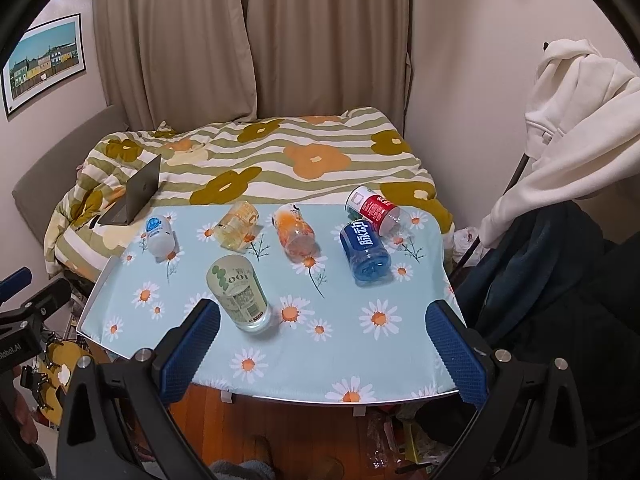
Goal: Flip cup upright
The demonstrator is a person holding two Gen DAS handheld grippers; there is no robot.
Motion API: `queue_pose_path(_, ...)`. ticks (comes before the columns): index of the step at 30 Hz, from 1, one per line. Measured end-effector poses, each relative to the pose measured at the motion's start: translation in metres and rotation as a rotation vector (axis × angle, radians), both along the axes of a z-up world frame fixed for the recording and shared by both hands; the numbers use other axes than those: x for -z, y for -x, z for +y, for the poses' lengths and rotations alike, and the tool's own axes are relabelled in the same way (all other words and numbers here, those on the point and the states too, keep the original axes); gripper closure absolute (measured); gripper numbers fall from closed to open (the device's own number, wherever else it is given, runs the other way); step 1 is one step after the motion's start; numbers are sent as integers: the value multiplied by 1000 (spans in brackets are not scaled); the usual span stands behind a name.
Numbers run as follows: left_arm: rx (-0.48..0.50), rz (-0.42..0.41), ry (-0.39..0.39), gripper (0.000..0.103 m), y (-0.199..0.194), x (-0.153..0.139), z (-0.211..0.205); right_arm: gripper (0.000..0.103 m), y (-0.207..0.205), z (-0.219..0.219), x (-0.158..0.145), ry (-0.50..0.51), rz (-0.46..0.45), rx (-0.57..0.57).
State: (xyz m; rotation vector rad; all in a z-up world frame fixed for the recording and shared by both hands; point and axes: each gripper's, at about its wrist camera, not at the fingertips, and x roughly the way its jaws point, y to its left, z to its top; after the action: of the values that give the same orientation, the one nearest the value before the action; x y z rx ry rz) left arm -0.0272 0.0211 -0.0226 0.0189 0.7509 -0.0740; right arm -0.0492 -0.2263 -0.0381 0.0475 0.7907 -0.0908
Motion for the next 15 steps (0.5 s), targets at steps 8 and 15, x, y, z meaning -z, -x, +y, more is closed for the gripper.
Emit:
queue_pose_path(8,2,-5,3,0,-5,-1,2,0,0,-1,0,0,1,-2)
queue_pose_path(15,8,-12,9,0,-11,-3,3,0,-1,0,0,0,0,-1)
